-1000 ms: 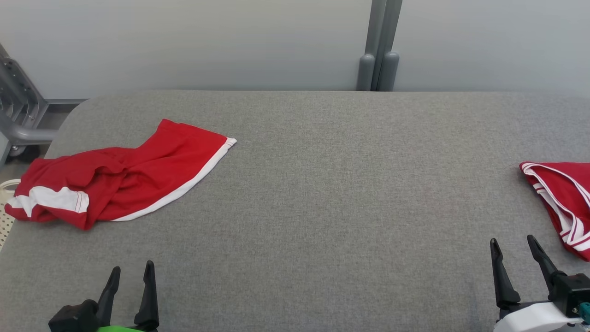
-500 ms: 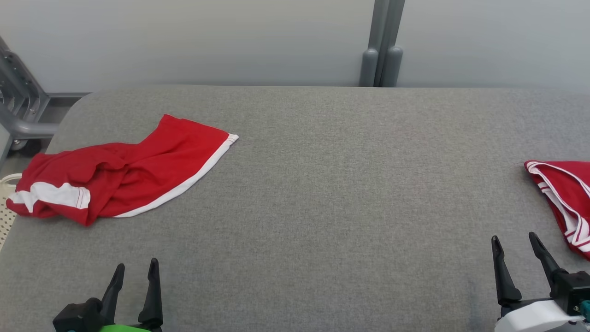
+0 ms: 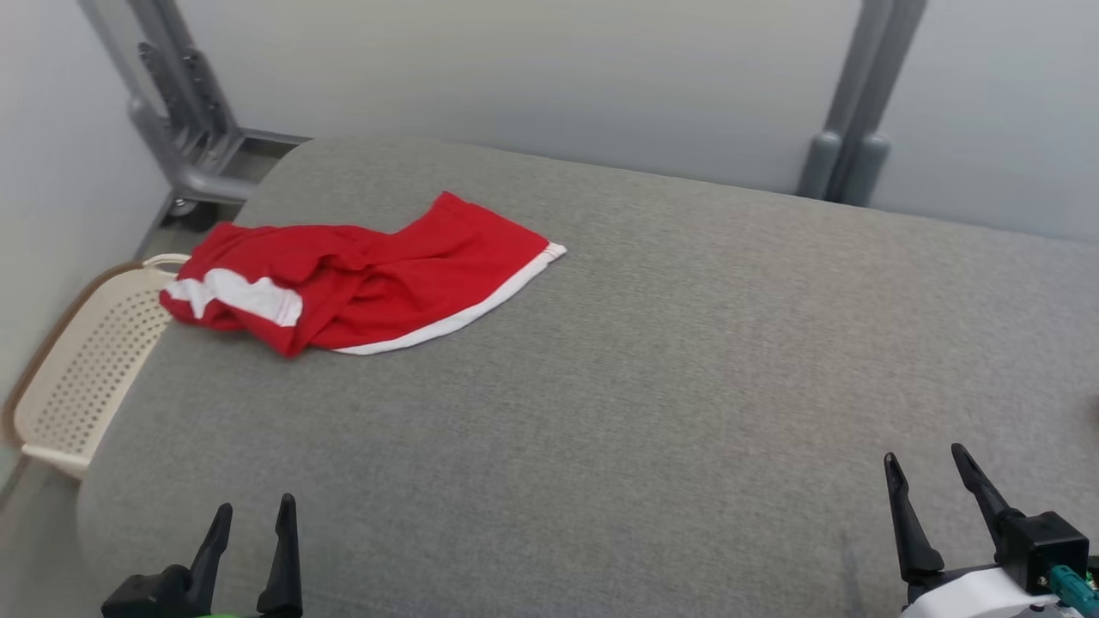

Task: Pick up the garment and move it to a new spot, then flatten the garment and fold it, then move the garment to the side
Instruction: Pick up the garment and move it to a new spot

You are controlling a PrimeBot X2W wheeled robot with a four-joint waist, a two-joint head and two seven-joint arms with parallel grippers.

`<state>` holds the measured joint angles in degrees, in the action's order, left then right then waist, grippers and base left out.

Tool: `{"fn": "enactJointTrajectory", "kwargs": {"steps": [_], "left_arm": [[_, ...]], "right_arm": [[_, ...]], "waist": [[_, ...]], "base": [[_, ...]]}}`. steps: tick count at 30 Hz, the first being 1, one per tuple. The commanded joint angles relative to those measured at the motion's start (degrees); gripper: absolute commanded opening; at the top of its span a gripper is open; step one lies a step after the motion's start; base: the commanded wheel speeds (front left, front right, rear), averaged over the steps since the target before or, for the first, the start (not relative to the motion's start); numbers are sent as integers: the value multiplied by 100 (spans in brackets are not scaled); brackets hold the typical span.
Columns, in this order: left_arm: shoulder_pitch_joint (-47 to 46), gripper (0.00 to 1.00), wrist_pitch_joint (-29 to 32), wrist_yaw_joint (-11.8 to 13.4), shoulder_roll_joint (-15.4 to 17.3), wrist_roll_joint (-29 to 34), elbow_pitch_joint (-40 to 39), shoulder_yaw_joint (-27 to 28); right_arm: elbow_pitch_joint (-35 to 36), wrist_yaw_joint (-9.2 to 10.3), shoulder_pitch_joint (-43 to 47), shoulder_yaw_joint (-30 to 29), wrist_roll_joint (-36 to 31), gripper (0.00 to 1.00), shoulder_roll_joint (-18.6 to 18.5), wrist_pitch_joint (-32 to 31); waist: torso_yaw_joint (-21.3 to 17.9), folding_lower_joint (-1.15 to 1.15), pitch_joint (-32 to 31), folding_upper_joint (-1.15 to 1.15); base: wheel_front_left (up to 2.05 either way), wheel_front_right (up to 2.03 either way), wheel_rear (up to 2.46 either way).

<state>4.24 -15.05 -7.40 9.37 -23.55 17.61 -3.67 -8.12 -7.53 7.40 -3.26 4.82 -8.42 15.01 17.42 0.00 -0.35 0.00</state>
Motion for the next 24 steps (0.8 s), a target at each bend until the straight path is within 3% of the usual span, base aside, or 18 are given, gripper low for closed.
{"fn": "enactJointTrajectory", "kwargs": {"steps": [1, 5, 12, 24], "left_arm": [[124, 100, -13, -12, 56, 61, 6, 40], [308, 100, -13, 60, -28, -40, -220, 357], [603, 100, -6, 103, -310, 26, -609, 861], [478, 100, -6, 19, -331, 152, -607, 857]], "right_arm": [[-25, 8, 46, 30, 28, 100, -12, 24], [-148, 7, -368, 463, 50, 100, -109, 22], [-560, 7, -1020, 1024, 217, 100, -305, 21], [-573, 6, -847, 851, 290, 100, -253, 21]], "waist": [[946, 0, -246, 0], [1188, 0, -97, 0], [1279, 0, 48, 0], [1216, 0, -15, 0]], "base": [[0, 0, 0], [0, 0, 0], [0, 0, 0], [0, 0, 0]]}}
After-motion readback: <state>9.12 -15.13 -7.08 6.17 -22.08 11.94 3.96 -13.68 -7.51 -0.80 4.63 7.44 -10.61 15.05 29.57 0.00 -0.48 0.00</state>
